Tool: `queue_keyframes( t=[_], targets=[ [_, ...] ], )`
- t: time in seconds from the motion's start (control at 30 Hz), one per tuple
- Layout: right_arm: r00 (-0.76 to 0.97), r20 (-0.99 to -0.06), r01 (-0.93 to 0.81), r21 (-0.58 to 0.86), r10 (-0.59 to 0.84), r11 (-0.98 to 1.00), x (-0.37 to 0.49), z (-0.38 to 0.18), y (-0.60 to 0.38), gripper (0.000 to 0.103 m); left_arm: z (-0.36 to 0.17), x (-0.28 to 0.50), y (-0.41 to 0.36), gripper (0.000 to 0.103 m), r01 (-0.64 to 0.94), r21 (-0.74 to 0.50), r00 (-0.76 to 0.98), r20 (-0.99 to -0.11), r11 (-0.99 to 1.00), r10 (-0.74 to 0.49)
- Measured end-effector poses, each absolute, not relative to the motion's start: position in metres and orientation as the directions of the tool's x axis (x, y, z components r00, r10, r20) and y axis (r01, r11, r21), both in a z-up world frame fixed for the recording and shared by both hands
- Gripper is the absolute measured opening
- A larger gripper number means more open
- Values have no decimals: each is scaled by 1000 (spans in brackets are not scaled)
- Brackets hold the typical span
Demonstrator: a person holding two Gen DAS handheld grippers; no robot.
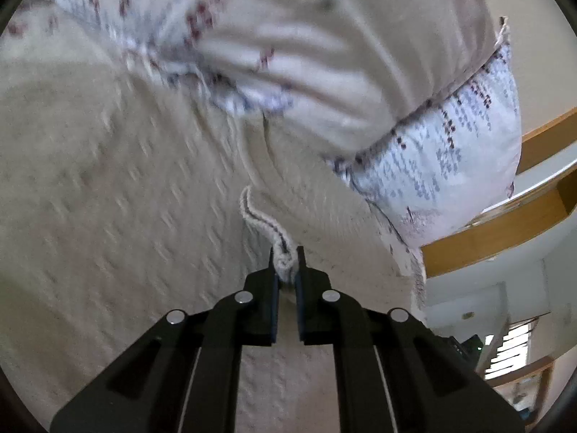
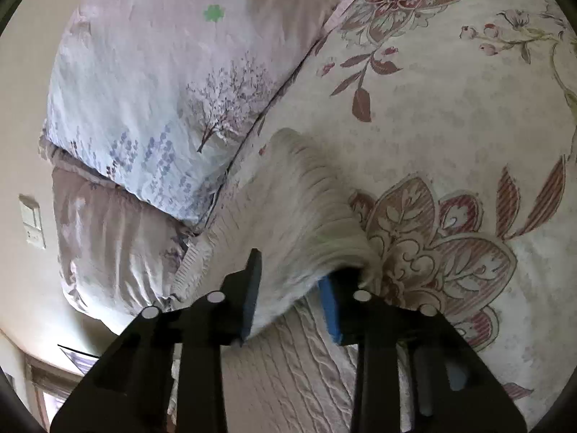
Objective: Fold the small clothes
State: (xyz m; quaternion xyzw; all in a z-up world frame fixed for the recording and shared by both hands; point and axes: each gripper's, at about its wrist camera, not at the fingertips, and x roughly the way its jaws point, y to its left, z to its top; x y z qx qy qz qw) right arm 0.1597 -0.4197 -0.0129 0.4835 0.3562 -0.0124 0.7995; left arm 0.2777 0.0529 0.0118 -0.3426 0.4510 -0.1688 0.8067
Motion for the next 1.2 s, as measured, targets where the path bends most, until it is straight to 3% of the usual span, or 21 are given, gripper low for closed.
queue_keyframes(
  t=[0.1, 0.2, 0.4, 0.47, 0.53, 0.6, 0.77, 0.97, 1.07, 1.2],
  targets=[
    [744, -592, 364, 749, 311, 554, 160, -15, -414, 28, 11, 275, 62, 7, -44, -670, 546, -637, 741, -543],
    [741, -618, 364, 698, 261, 617, 159, -10, -406, 9, 5, 273, 67, 7, -50, -633, 546, -665, 773, -510],
    [697, -708, 411, 526, 116, 745, 159, -6, -383, 9, -8, 272, 67, 12, -70, -606, 525, -698, 792, -487],
    [681, -729, 417, 464, 70, 781, 156, -2, -375, 21, -3, 266, 72, 18, -74, -613, 530, -693, 787, -490],
    [683, -729, 414, 450, 57, 791, 151, 2, -370, 52, 4, 257, 82, 36, -70, -633, 540, -674, 771, -505],
    [701, -710, 385, 451, 62, 805, 142, 10, -360, 65, 12, 240, 99, 49, -64, -657, 568, -643, 751, -513],
    [736, -669, 286, 448, 105, 847, 130, 21, -335, 69, 21, 189, 165, 52, -102, -686, 646, -597, 721, -476],
    [731, -640, 124, 468, 238, 875, 136, 9, -301, 69, 7, 142, 257, 50, -325, -670, 718, -634, 667, -287],
    [721, -628, 71, 486, 292, 871, 137, 0, -289, 69, -6, 134, 289, 39, -393, -719, 736, -620, 574, -272],
    [710, -634, 46, 473, 305, 880, 137, -7, -281, 71, -10, 140, 308, 38, -428, -755, 763, -596, 498, -248]
  ],
)
